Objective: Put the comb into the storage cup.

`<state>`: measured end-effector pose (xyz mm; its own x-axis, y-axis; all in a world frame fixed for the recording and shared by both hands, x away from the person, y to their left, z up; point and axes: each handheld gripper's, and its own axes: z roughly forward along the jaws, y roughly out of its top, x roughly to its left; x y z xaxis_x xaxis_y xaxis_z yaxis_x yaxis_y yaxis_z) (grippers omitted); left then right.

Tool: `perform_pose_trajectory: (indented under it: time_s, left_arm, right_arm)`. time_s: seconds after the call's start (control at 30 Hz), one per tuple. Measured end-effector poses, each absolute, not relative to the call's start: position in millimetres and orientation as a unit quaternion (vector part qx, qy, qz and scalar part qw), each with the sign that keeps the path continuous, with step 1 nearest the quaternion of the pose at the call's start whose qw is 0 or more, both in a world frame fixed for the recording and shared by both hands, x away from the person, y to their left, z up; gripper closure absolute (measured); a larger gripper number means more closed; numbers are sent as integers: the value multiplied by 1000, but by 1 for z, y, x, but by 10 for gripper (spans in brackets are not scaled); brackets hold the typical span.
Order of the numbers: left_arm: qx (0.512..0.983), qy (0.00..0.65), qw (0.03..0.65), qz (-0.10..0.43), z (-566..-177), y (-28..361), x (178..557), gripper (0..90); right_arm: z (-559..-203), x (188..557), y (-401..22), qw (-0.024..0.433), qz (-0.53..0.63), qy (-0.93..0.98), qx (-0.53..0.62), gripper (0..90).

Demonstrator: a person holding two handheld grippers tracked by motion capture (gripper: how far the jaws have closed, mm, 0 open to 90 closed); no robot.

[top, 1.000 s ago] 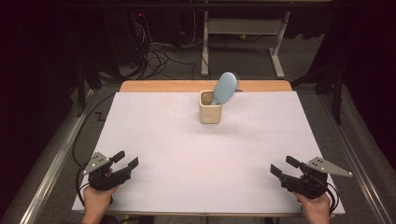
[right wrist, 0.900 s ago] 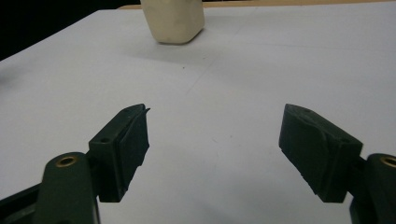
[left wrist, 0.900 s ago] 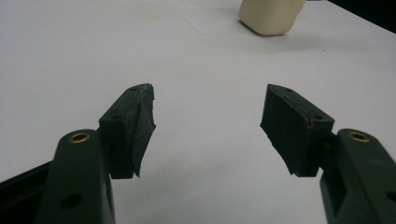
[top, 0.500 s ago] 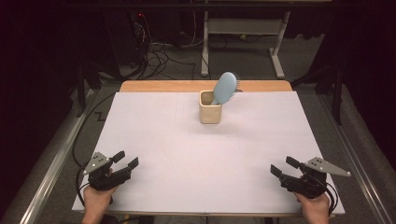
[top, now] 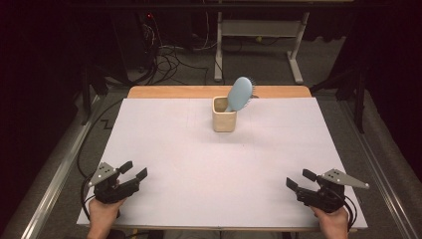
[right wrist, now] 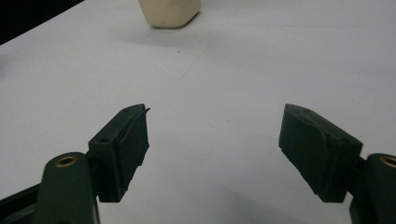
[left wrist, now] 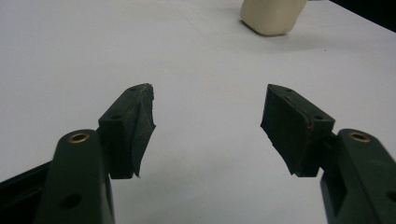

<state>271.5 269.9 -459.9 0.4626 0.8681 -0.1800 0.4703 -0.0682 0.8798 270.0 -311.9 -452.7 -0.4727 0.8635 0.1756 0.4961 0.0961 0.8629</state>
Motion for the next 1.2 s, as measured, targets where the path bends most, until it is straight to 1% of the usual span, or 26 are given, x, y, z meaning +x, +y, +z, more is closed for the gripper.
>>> perform_pose_trajectory:
  time_s: [0.7,1.2]
  left_arm:
    - [703,475,490,202,-460,270,271,346]
    - [704,476,488,197,-460,270,272,346]
  right_arm:
    - [-462,267,-314,190,460,719,486,246]
    - [-462,265,-316,191,464,714,489,244]
